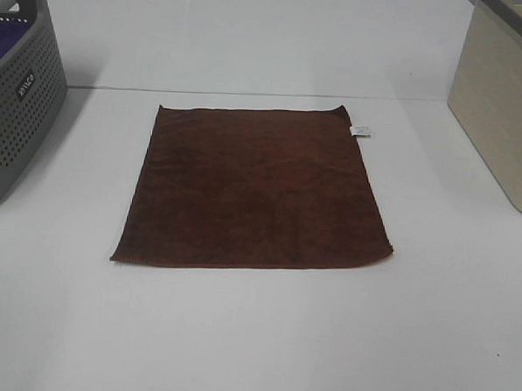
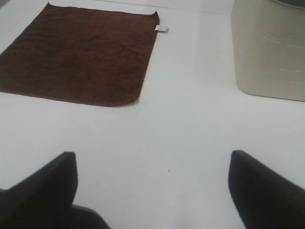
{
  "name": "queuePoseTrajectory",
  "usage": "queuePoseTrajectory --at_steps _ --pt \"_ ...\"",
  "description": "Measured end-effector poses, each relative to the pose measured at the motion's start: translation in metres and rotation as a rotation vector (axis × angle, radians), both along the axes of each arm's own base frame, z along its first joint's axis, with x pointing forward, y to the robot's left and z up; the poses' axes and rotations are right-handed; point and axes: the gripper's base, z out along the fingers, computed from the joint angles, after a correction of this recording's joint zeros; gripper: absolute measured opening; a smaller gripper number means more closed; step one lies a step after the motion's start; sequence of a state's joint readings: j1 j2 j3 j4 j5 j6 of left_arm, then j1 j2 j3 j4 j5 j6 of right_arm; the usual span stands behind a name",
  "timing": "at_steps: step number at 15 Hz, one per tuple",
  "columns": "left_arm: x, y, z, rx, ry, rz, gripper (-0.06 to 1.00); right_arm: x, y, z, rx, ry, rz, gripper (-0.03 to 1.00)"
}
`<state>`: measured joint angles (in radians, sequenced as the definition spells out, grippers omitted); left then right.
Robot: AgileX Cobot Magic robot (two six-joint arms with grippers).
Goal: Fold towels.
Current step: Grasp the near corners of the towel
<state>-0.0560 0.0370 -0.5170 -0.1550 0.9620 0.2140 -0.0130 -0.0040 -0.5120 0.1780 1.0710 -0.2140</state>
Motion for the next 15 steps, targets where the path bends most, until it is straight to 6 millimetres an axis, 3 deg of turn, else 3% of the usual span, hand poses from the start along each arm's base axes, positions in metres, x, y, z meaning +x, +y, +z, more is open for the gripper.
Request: queuePoseTrajectory --at_steps 4,7,9,10,15 --pt "0.034 0.0 0.021 -0.053 -0.156 0.034 0.77 0.006 0.0 0.006 0.021 -0.026 -0.018 0.8" --pt "0.08 -0.001 0.025 -0.092 -0.13 0.064 0.77 0.038 -0.003 0.023 0.046 -0.102 -0.054 0.77" --pt "0.116 -0.003 0.019 -0.159 -0.072 0.093 0.77 0.069 -0.004 0.025 0.058 -0.04 -0.075 0.77" --pt "0.152 -0.006 0.002 -0.268 0.054 0.137 0.77 0.1 -0.005 0.021 0.056 0.099 -0.083 0.74" --pt "0.229 -0.033 -0.031 -0.294 0.341 0.107 0.77 0.19 -0.002 0.015 0.118 0.382 -0.091 0.68"
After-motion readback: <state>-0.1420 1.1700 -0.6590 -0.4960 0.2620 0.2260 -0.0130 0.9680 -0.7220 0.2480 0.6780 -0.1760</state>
